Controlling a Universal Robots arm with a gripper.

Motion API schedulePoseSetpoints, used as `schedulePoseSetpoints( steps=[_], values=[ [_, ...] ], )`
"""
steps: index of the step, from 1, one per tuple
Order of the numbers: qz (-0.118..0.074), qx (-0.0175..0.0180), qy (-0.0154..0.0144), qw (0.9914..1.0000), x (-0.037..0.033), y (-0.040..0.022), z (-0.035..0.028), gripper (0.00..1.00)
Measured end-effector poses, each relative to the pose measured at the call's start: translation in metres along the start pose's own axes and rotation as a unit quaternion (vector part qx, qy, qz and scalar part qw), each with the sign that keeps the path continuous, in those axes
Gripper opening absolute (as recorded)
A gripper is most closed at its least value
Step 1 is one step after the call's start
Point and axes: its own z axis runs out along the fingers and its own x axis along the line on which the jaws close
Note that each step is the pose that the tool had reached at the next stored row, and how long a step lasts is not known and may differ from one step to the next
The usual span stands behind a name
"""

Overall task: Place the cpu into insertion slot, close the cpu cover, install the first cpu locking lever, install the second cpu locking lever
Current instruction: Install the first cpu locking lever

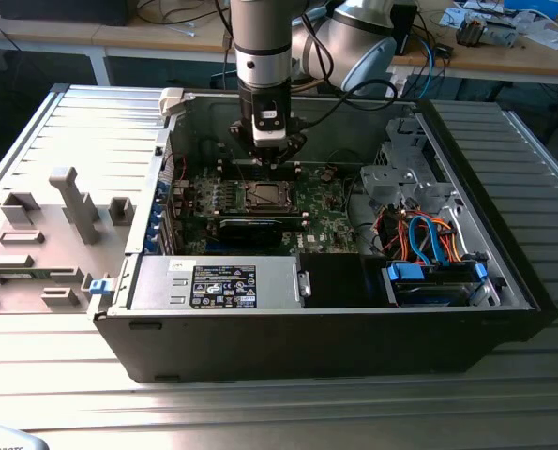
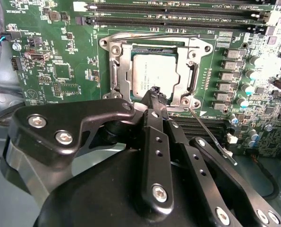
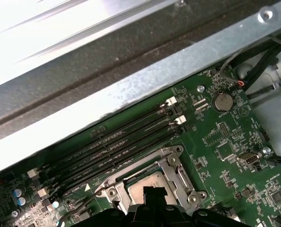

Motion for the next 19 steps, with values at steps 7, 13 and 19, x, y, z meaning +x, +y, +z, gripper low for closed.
schedulePoseSetpoints(
  steps=[7,13,19],
  values=[
    [-0.005,-0.0005,0.0001,0.99999,0.0,0.0,0.0,0.11],
    [-0.009,-0.0009,0.0001,0.99996,0.0,0.0,0.0,0.11],
    [-0.014,-0.0013,0.0001,0.99991,0.0,0.0,0.0,0.11]
  ],
)
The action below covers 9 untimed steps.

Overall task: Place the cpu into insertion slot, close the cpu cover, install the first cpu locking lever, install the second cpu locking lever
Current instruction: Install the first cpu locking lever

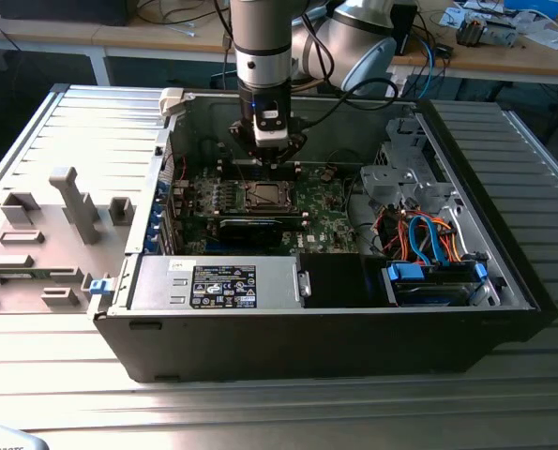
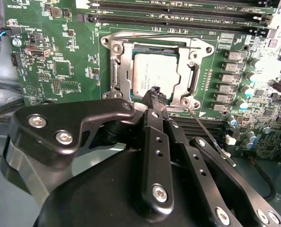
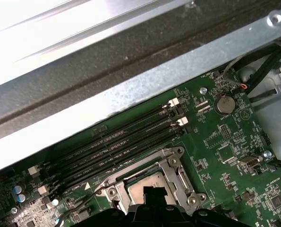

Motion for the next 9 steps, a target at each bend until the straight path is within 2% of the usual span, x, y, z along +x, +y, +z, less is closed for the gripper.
schedulePoseSetpoints(
  steps=[9],
  values=[
    [-0.006,-0.0005,0.0001,0.99998,0.0,0.0,0.0,0.11]
  ],
)
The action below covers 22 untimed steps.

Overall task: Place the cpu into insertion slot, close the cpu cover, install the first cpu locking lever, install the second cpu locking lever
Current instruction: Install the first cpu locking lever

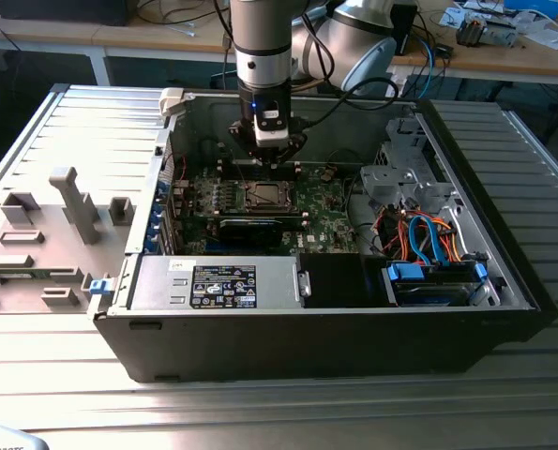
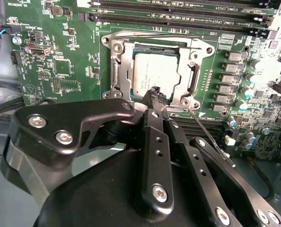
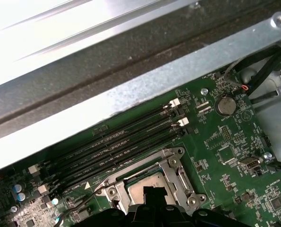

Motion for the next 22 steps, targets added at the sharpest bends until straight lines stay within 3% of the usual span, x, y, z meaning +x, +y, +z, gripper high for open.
schedulePoseSetpoints(
  steps=[22],
  values=[
    [-0.012,-0.0011,0.0001,0.99992,0.0,0.0,0.0,0.11]
  ],
)
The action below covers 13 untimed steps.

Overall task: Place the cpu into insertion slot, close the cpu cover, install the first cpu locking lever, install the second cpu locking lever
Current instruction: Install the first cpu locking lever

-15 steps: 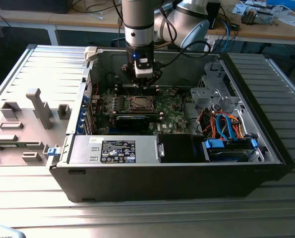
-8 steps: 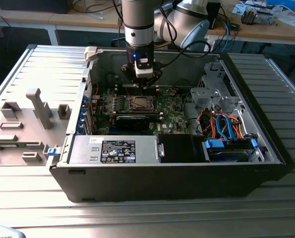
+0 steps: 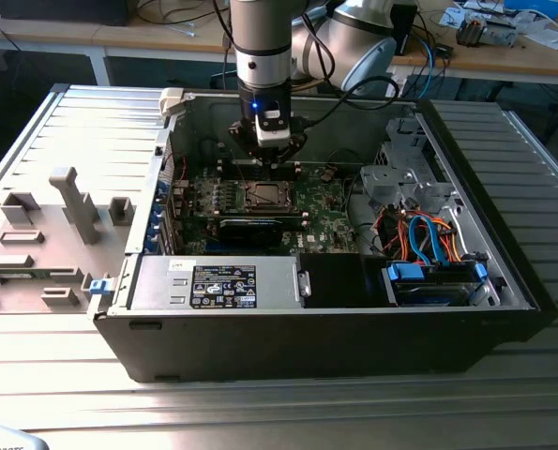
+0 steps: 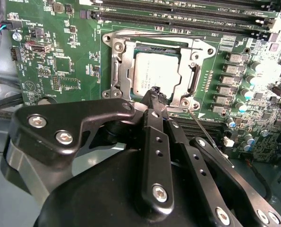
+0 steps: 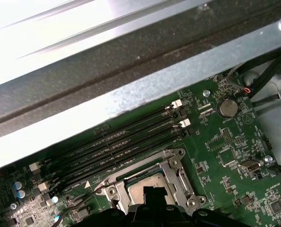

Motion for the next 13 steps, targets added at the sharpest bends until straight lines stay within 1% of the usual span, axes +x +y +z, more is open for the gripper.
schedulePoseSetpoints(
  steps=[13],
  values=[
    [-0.008,-0.0008,0.0001,0.99997,0.0,0.0,0.0,0.11]
  ],
)
